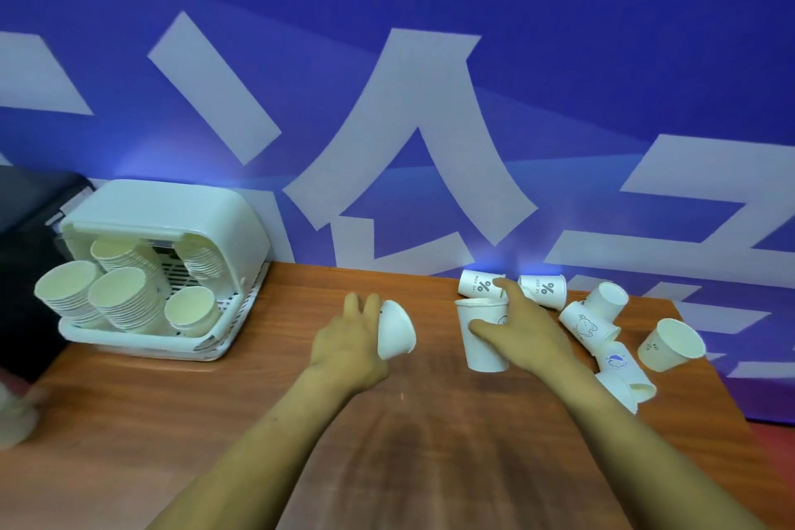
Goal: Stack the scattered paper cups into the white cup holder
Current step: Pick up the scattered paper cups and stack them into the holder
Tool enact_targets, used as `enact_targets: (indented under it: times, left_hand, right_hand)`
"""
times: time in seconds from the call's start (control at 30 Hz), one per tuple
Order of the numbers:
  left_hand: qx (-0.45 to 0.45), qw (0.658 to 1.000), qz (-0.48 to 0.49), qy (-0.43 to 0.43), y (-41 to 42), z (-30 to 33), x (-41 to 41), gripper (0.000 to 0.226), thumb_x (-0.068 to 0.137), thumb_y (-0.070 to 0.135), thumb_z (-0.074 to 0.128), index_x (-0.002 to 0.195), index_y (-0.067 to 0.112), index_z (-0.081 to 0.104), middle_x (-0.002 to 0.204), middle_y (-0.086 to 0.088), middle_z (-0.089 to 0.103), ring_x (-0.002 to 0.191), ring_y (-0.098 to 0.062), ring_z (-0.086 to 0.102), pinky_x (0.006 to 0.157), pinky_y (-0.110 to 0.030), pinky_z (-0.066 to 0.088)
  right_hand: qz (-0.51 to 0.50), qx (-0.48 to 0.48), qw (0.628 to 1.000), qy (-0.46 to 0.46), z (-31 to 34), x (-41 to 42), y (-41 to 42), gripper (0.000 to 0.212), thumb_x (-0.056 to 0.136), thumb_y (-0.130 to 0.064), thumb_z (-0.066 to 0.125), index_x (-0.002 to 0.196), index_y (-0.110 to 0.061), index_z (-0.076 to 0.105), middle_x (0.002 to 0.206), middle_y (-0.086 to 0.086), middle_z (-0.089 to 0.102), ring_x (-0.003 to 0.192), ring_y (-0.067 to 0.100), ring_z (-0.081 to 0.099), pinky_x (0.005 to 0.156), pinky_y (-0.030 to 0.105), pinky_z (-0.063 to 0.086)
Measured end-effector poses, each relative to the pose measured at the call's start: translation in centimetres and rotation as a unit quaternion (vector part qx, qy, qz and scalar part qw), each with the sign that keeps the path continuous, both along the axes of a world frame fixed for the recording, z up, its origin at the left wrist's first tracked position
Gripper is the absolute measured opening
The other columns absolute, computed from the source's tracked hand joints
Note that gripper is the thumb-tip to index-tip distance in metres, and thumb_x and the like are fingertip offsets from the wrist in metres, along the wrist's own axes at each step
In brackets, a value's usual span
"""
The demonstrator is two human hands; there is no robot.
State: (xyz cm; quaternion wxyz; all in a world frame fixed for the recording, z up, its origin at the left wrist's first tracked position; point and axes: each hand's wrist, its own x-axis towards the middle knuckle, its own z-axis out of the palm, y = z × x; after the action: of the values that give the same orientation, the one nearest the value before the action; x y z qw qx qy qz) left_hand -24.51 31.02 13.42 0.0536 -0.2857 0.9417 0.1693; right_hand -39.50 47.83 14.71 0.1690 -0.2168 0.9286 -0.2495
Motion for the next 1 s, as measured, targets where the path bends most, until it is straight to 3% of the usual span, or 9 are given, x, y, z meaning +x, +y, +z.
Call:
enact_targets:
  times: [0.17, 0.37, 0.47, 0.6, 0.87, 1.0]
  left_hand:
    - [0.014, 0.999, -0.017, 0.027, -4.9, 1.8, 5.0, 0.098, 0.070, 0.035, 0.074, 0.147, 0.028, 0.015, 0.130, -0.005, 0.043, 0.112, -0.029, 0.052, 0.084, -0.038, 0.046]
    - [0.092, 0.991, -0.010, 0.094, -11.8, 2.6, 12.2, 0.102, 0.062, 0.035, 0.077, 0.145, 0.032, 0.017, 0.132, -0.002, 0.040, 0.115, -0.027, 0.052, 0.090, -0.038, 0.048]
    - [0.117, 0.987, 0.009, 0.108, -14.8, 2.4, 15.3, 0.105, 0.063, 0.048, 0.079, 0.146, 0.034, 0.016, 0.136, -0.003, 0.038, 0.121, -0.027, 0.049, 0.096, -0.037, 0.045]
    - [0.135, 0.981, 0.034, 0.132, -17.5, 2.6, 17.8, 0.094, 0.070, 0.067, 0.067, 0.145, 0.035, 0.020, 0.141, -0.001, 0.039, 0.127, -0.025, 0.045, 0.100, -0.037, 0.042]
    - [0.068, 0.986, 0.051, 0.142, -19.5, 3.4, 19.4, 0.076, 0.068, 0.050, 0.067, 0.131, 0.027, 0.030, 0.126, 0.001, 0.052, 0.114, -0.026, 0.048, 0.091, -0.037, 0.045]
    - [0.090, 0.985, 0.067, 0.134, -19.7, 3.2, 19.3, 0.085, 0.070, 0.048, 0.071, 0.137, 0.026, 0.025, 0.131, 0.003, 0.048, 0.120, -0.023, 0.049, 0.094, -0.034, 0.045]
  right_hand:
    - [0.002, 0.008, 1.000, 0.013, 1.9, 5.5, -4.8, 0.074, 0.077, -0.046, 0.061, 0.142, -0.033, 0.028, 0.129, -0.004, 0.053, 0.110, 0.019, 0.055, 0.086, 0.034, 0.047]
    - [0.041, 0.009, 0.999, 0.035, 3.3, 13.1, -12.8, 0.077, 0.077, -0.048, 0.062, 0.143, -0.031, 0.027, 0.134, 0.001, 0.049, 0.116, 0.022, 0.053, 0.088, 0.036, 0.048]
    - [0.051, 0.003, 0.998, 0.044, 3.5, 16.3, -16.4, 0.078, 0.078, -0.049, 0.061, 0.145, -0.032, 0.024, 0.140, -0.001, 0.044, 0.121, 0.022, 0.051, 0.087, 0.034, 0.045]
    - [0.057, -0.004, 0.997, 0.045, 3.3, 19.0, -18.8, 0.077, 0.077, -0.048, 0.062, 0.144, -0.035, 0.026, 0.141, -0.002, 0.043, 0.121, 0.020, 0.050, 0.087, 0.033, 0.044]
    - [0.071, 0.005, 0.997, 0.043, 3.8, 19.4, -20.3, 0.081, 0.076, -0.048, 0.062, 0.145, -0.033, 0.023, 0.144, -0.003, 0.040, 0.126, 0.019, 0.047, 0.091, 0.034, 0.044]
    - [0.093, -0.005, 0.995, 0.032, 3.4, 18.3, -21.3, 0.082, 0.076, -0.048, 0.061, 0.146, -0.033, 0.021, 0.143, -0.006, 0.038, 0.124, 0.017, 0.047, 0.089, 0.031, 0.043]
